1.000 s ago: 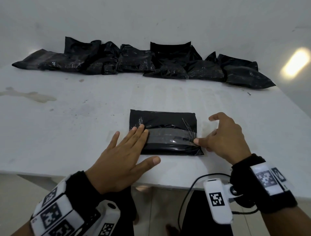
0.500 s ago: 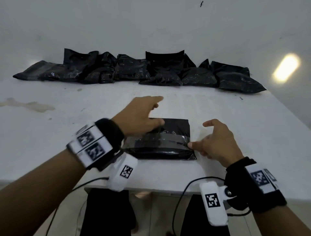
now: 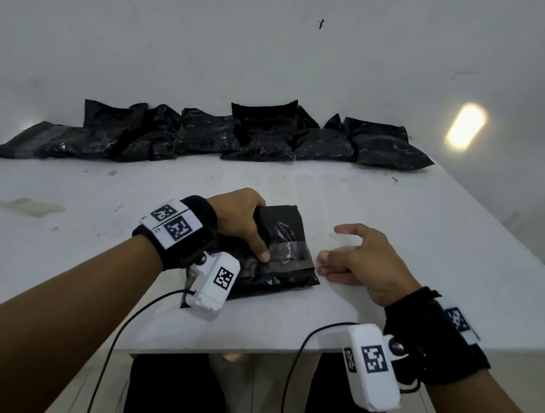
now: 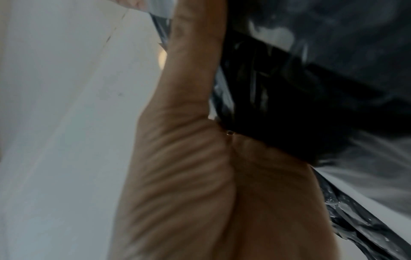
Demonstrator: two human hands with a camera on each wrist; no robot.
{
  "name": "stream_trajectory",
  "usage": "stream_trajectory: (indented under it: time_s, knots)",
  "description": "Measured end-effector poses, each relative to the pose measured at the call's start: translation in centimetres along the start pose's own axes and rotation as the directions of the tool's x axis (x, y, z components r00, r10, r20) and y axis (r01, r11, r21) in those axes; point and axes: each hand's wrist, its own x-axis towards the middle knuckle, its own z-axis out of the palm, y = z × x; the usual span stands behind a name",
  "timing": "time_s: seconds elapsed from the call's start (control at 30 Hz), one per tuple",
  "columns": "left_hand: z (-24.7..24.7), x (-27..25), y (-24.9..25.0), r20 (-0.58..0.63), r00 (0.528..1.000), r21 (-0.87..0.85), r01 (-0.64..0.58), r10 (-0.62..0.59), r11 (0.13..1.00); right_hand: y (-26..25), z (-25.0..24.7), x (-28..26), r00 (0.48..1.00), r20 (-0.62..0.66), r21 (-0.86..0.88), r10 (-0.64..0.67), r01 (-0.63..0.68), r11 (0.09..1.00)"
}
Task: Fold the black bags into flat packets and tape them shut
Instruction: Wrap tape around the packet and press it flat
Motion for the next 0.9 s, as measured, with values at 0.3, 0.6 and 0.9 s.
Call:
stream_trajectory:
  time_s: [0.3, 0.6, 0.9]
  knots:
    - [-2.4, -3.2, 0.0, -0.124, 0.983, -0.173, -0.156, 0.136, 0.973, -1.8, 0.7, -0.6, 0.982, 0.177, 0.433, 0.068, -0.14, 0.89]
    - [-4.3, -6.3, 1.1, -0.17, 0.952, -0.18, -0.284, 0.255, 0.942, -2.5, 2.2, -0.5, 0.883, 0.458, 0.548, 0.1, -0.369, 0.751]
    - [-5.1, -7.7, 1.2, -0.221, 0.943, -0.131, -0.282, 0.249, 0.95, -4.5, 3.3, -1.6, 0.932, 0.336, 0.599, 0.134, -0.322, 0.733]
